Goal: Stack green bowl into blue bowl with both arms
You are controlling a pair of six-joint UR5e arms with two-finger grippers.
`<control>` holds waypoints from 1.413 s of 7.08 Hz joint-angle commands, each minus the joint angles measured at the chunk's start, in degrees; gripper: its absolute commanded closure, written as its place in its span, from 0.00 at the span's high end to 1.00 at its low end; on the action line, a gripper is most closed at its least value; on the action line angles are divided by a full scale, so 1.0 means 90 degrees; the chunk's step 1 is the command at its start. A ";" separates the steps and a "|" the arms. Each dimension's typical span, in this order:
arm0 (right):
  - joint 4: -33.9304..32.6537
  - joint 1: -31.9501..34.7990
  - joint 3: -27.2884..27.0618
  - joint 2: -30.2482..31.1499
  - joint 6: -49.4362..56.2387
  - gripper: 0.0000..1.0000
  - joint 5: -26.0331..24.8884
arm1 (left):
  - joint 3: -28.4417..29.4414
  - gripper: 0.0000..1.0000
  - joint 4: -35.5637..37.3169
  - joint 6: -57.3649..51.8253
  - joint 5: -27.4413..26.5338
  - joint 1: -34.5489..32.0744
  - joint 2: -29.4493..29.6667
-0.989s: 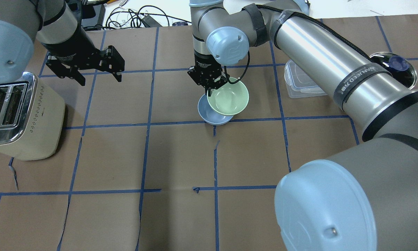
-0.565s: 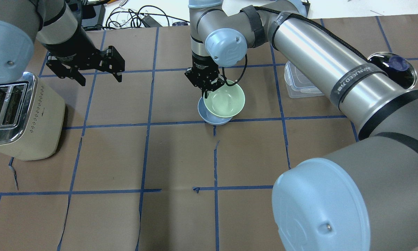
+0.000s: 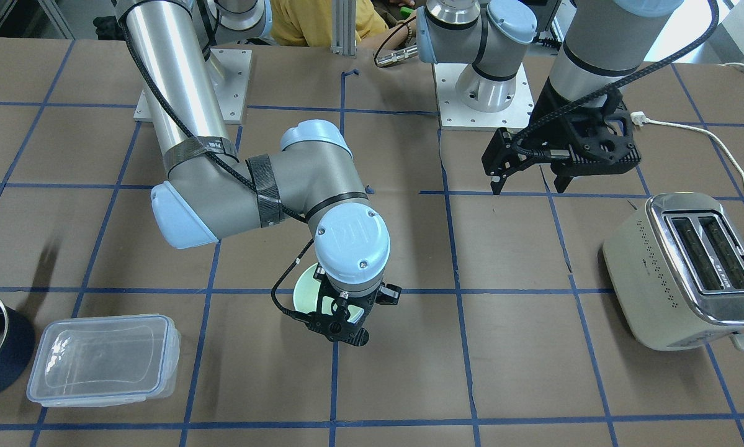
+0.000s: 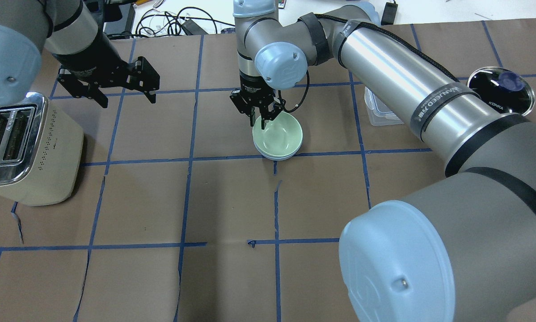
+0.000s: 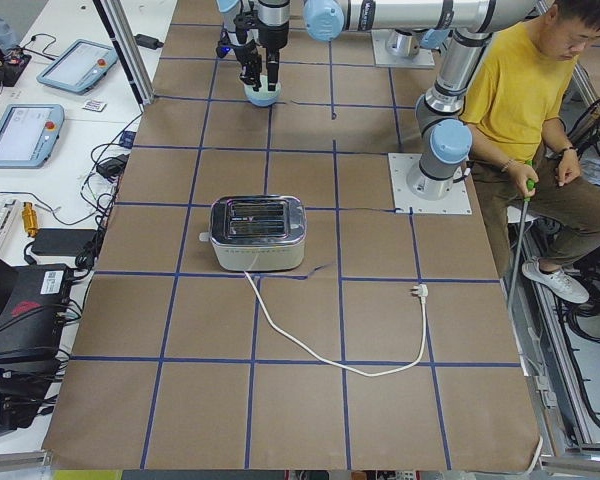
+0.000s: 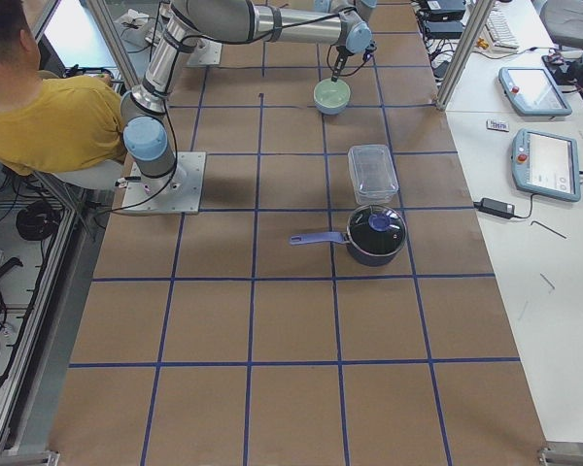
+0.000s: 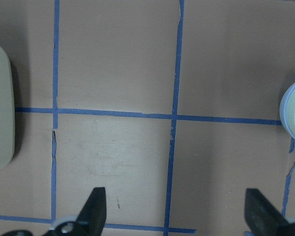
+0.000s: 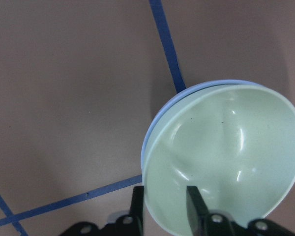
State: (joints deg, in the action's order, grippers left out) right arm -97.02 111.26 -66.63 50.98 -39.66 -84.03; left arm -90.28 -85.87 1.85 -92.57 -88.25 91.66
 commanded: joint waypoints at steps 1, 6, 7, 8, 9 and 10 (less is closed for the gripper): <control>0.0279 -0.0154 -0.0038 0.0319 0.0264 1.00 -0.0359 | -0.0008 1.00 0.0000 -0.0001 0.0002 -0.0009 0.0001; 0.0829 -0.1931 -0.1205 0.2583 0.3795 1.00 -0.1062 | -0.0028 1.00 0.0000 -0.0001 0.0002 0.0001 -0.0009; 0.0742 -0.2097 -0.1819 0.3226 0.3792 1.00 -0.1064 | -0.0037 1.00 0.0000 -0.0001 0.0002 0.0001 -0.0009; 0.0615 -0.2167 -0.2483 0.3735 0.3792 1.00 -0.1045 | -0.0038 1.00 0.0000 -0.0001 0.0012 0.0001 -0.0009; 0.0295 -0.2293 -0.2925 0.4030 0.3869 1.00 -0.1044 | -0.0038 1.00 0.0000 -0.0001 0.0012 0.0001 -0.0009; 0.0253 -0.2352 -0.3016 0.4129 0.3860 1.00 -0.0967 | -0.0038 1.00 0.0000 -0.0001 0.0012 0.0001 -0.0009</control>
State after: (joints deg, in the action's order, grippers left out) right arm -93.35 91.05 -90.89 85.77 -5.18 -93.27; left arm -90.61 -85.87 1.85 -92.47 -88.24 91.59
